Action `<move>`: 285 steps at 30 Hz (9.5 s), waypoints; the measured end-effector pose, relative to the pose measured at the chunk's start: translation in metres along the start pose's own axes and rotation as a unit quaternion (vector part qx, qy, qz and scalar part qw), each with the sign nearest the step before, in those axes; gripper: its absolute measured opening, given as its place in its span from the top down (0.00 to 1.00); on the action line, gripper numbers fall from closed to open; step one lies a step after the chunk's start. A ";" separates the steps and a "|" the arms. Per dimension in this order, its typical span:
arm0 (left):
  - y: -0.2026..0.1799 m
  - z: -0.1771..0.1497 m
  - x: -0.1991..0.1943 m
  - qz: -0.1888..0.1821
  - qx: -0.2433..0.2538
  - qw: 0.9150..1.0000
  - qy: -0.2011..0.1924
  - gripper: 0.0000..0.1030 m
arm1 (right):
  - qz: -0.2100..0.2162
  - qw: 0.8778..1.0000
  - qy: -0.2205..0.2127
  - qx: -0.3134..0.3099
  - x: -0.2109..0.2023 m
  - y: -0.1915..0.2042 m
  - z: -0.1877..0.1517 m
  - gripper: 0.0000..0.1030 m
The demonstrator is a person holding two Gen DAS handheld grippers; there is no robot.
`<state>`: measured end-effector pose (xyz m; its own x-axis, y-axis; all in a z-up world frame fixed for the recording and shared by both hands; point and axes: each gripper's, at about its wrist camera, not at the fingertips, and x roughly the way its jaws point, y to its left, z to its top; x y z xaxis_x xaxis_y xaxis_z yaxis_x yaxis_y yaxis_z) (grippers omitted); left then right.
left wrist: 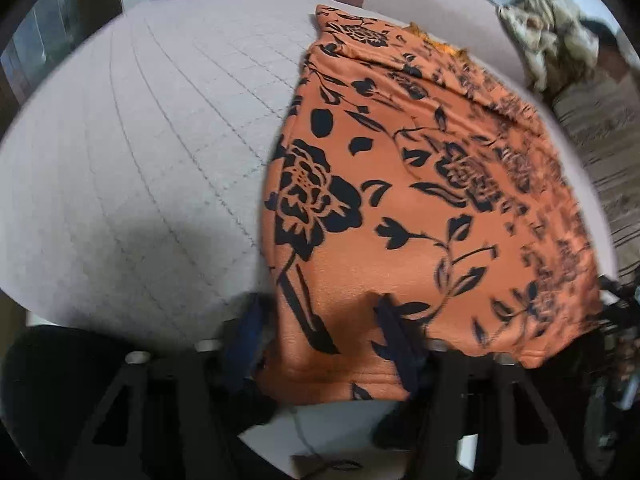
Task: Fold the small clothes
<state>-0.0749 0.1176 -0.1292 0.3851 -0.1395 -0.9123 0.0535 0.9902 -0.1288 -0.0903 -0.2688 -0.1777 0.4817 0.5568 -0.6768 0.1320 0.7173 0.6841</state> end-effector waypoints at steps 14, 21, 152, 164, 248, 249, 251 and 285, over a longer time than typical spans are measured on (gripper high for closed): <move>0.032 0.019 0.002 -0.075 -0.078 0.994 0.023 0.95 | 0.074 0.994 0.008 0.074 0.011 -0.022 0.008 0.95; 0.020 0.124 -0.058 -0.135 -0.040 0.987 -0.079 0.95 | 0.148 0.988 -0.037 0.038 -0.008 0.017 0.070 0.95; -0.054 0.125 0.006 0.061 -0.011 0.995 -0.079 0.16 | -0.042 0.985 -0.128 0.107 0.001 0.031 0.039 0.13; -0.093 0.125 0.038 0.059 0.030 0.997 -0.050 0.16 | -0.005 0.983 -0.128 0.129 0.020 0.019 0.074 0.17; -0.041 0.175 0.012 0.012 0.041 0.993 -0.110 0.28 | -0.005 0.989 -0.102 0.110 0.082 0.027 0.215 0.42; -0.044 0.168 0.010 0.014 0.044 0.993 -0.112 0.28 | 0.005 0.985 -0.118 0.127 0.069 0.024 0.211 0.37; -0.050 0.162 0.011 0.017 0.044 0.993 -0.110 0.28 | -0.036 0.986 -0.140 0.079 0.050 0.040 0.198 0.23; -0.083 0.128 0.020 0.035 0.034 0.996 -0.080 0.21 | -0.014 0.986 -0.137 0.096 -0.005 0.031 0.057 0.18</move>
<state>0.0466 0.0327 -0.0869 0.5323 -0.0741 -0.8433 0.0812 0.9960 -0.0363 -0.0389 -0.2729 -0.1373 0.6876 0.3846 -0.6159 0.2985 0.6235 0.7226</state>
